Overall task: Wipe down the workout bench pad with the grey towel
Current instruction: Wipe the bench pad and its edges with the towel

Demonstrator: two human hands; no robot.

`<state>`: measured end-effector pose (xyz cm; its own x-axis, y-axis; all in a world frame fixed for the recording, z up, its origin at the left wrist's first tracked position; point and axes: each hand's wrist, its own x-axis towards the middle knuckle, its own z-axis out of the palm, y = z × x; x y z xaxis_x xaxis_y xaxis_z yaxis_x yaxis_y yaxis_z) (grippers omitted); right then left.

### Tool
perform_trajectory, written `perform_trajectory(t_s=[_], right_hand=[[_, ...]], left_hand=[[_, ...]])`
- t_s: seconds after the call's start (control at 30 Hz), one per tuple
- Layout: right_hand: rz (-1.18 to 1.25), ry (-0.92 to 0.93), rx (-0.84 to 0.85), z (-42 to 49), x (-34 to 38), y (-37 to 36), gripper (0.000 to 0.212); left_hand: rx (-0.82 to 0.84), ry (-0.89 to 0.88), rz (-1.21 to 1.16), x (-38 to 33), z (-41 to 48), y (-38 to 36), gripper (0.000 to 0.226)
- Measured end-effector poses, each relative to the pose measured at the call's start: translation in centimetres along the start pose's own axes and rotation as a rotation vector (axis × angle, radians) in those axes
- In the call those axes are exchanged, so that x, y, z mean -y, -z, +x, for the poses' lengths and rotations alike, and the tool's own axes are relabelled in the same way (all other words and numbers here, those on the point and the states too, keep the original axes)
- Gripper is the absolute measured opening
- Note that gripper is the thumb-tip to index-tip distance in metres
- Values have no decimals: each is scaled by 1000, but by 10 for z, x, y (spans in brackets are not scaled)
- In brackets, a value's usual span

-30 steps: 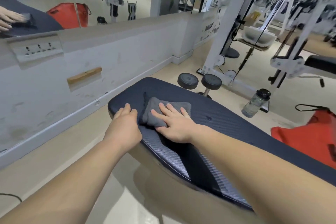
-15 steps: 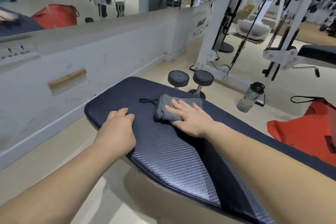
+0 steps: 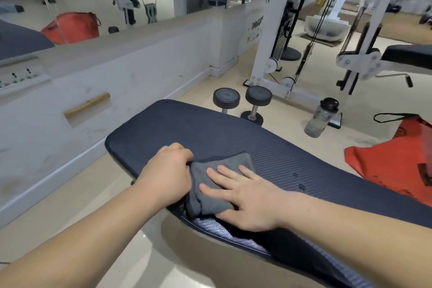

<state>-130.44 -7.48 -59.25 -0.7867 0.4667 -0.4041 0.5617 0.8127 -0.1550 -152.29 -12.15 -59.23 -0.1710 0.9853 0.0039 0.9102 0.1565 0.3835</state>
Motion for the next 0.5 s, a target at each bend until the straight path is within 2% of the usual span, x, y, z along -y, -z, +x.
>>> perform_trajectory(t_s=[0.1,0.23,0.33,0.4,0.5], right_hand=[[-15,-27,-38,14,-26,10,64],[87,-288,-150,58,-67,24,62],[76,-395,-204,73,-74,17,63],[53,-359,-164,68,-59,15,63],[46,-201,-93,46,-15,9,65]], left_hand=[[39,-6,39,-11,-13,3,24],[37,41,1,-10,-39,-3,18],[30,54,10,5,-48,-8,20],[19,45,46,16,-46,-6,22],[22,22,90,31,-40,-3,22]])
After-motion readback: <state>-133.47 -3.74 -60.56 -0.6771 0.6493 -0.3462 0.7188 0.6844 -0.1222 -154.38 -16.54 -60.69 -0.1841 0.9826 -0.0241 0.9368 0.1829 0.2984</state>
